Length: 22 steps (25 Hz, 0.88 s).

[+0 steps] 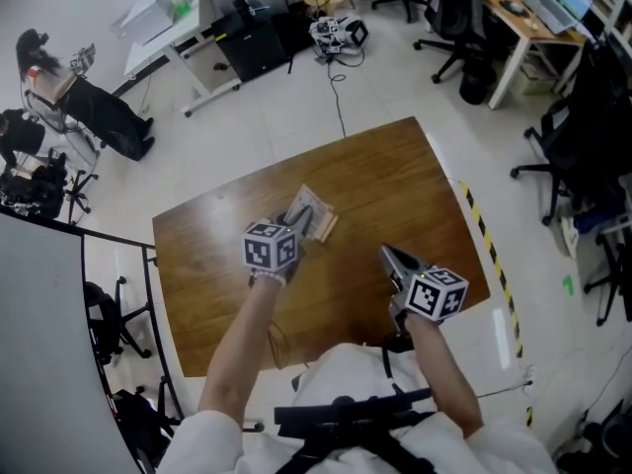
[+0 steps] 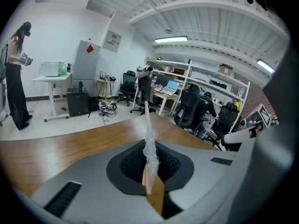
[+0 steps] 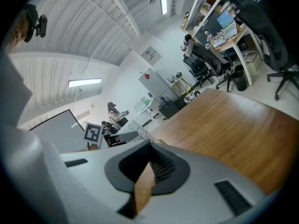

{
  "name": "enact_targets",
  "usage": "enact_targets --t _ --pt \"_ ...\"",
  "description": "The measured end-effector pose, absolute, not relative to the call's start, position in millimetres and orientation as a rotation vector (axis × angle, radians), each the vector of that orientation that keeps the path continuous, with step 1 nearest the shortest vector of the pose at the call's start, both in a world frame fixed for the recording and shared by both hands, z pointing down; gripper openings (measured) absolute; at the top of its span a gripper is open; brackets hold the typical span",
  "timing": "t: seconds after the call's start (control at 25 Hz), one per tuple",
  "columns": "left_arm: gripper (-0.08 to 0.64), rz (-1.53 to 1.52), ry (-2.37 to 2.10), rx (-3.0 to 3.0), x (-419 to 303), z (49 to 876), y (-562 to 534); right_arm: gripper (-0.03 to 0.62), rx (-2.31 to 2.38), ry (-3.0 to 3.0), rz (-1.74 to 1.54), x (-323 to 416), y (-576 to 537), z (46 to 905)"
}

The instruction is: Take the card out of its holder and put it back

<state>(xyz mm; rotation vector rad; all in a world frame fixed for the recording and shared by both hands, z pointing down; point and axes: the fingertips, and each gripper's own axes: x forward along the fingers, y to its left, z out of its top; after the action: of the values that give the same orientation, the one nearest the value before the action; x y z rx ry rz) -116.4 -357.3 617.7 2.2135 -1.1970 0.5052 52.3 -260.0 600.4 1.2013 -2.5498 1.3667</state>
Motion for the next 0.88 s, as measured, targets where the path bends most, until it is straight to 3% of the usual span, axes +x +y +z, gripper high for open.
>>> enact_targets --t 0.88 --pt "0.014 0.566 -1.168 2.207 -109 634 -362 0.000 1.217 -2.530 1.406 57 -265 606"
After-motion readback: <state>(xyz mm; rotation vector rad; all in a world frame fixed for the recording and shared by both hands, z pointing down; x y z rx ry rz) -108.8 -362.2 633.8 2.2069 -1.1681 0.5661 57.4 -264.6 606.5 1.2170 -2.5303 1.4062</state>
